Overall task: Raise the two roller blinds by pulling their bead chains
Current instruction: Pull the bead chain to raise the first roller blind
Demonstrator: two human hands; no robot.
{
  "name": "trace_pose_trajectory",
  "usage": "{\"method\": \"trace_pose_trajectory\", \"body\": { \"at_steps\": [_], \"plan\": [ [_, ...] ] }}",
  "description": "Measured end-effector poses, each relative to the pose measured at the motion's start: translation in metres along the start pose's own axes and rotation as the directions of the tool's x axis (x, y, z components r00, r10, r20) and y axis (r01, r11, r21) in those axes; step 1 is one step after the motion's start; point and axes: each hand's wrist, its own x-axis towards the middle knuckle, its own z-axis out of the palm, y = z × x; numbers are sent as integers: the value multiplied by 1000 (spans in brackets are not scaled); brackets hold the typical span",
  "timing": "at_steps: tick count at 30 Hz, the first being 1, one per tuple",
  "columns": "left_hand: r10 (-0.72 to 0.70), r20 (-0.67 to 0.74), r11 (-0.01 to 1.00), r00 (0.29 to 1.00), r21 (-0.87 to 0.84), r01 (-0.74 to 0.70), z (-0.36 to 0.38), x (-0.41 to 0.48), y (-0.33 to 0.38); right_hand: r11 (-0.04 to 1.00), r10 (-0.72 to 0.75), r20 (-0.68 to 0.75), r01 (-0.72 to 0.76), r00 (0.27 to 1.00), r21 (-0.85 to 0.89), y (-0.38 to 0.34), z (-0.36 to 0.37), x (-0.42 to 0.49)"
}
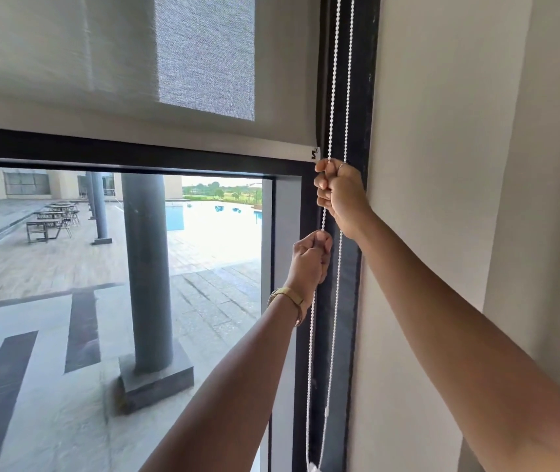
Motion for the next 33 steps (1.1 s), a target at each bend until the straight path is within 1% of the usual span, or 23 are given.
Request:
{"method": "trace_pose_trajectory", "body": {
  "at_steps": [4, 6, 9, 13, 15, 17, 20, 22, 23, 26, 27, 30, 31, 32, 33],
  "plan": [
    [27, 40, 1000, 999, -11, -27, -2, -4, 7, 999, -5, 3, 5, 1000, -36, -7, 1, -3],
    [24, 73, 999, 997, 20, -25, -4, -6, 6, 998, -12, 27, 14, 1000, -58, -7, -3, -5],
    [10, 133, 995, 991, 94, -23, -13, -16, -1, 981, -20, 73, 34, 997, -191, -5, -5, -19],
    [13, 140, 992, 990, 124, -30, -30, -34, -11, 947, 38, 66, -15, 997, -321, 9, -8, -49],
    [-18, 142, 974, 990, 226, -15, -38, -42, -10, 921, 73, 52, -47, 996, -387, 15, -8, -65],
    [-12, 120, 927, 993, 374, -34, -47, -55, -4, 889, 93, 30, -69, 995, -453, 19, -7, -83],
    [102, 113, 838, 988, 526, -146, -61, -79, 9, 837, 109, 16, -83, 994, -541, 21, -2, -114],
    [181, 140, 739, 973, 634, -229, -70, -99, 19, 800, 113, 41, -67, 993, -597, 22, 2, -139],
    [218, 156, 668, 964, 697, -263, -74, -111, 24, 773, 117, 60, -52, 991, -633, 22, 5, -153],
    [290, 196, 411, 937, 858, -307, -93, -148, 39, 709, 115, 123, 5, 986, -705, 16, 14, -192],
    [307, 218, 311, 926, 897, -314, -101, -163, 43, 700, 108, 147, 30, 983, -714, 13, 19, -206],
    [379, 349, -75, 857, 935, -347, -129, -208, 57, 651, 63, 239, 142, 969, -746, 3, 36, -244],
    [381, 370, -170, 848, 929, -329, -138, -226, 64, 627, 53, 274, 182, 960, -757, 1, 41, -257],
    [377, 376, -236, 846, 923, -305, -149, -245, 71, 608, 38, 308, 223, 951, -762, -1, 50, -270],
    [374, 376, -280, 848, 917, -283, -161, -265, 79, 594, 13, 335, 263, 942, -761, -1, 59, -285]
  ]
}}
